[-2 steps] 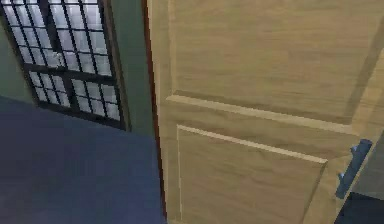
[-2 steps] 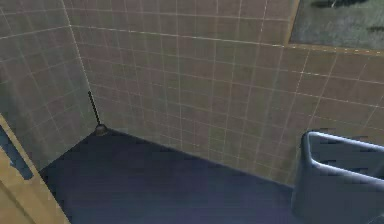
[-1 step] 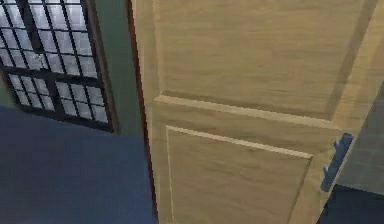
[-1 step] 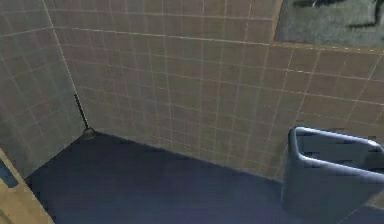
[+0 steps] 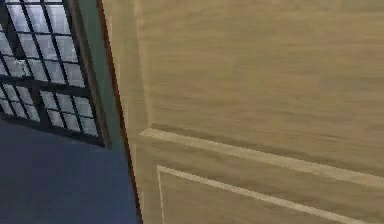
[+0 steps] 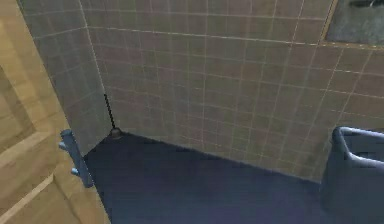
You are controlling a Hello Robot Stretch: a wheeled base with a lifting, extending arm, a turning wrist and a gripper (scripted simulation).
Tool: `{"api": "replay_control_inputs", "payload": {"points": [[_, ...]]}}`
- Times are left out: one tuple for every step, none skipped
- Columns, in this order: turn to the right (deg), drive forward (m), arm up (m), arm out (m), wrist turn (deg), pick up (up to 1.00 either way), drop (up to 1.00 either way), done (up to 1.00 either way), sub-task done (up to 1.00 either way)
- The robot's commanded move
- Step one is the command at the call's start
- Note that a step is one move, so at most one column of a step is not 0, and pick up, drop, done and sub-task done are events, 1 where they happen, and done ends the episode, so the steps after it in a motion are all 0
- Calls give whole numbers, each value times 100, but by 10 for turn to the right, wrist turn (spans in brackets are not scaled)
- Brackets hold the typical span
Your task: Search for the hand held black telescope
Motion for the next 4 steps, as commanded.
{"api": "replay_control_inputs", "payload": {"points": [[-450, 0, 0, 0, 0, 0, 0, 0, 0], [-240, 0, 0, 0, 0, 0, 0, 0, 0], [0, 25, 0, 0, 0, 0, 0, 0, 0], [0, 100, 0, 0, 0, 0, 0, 0, 0]]}}
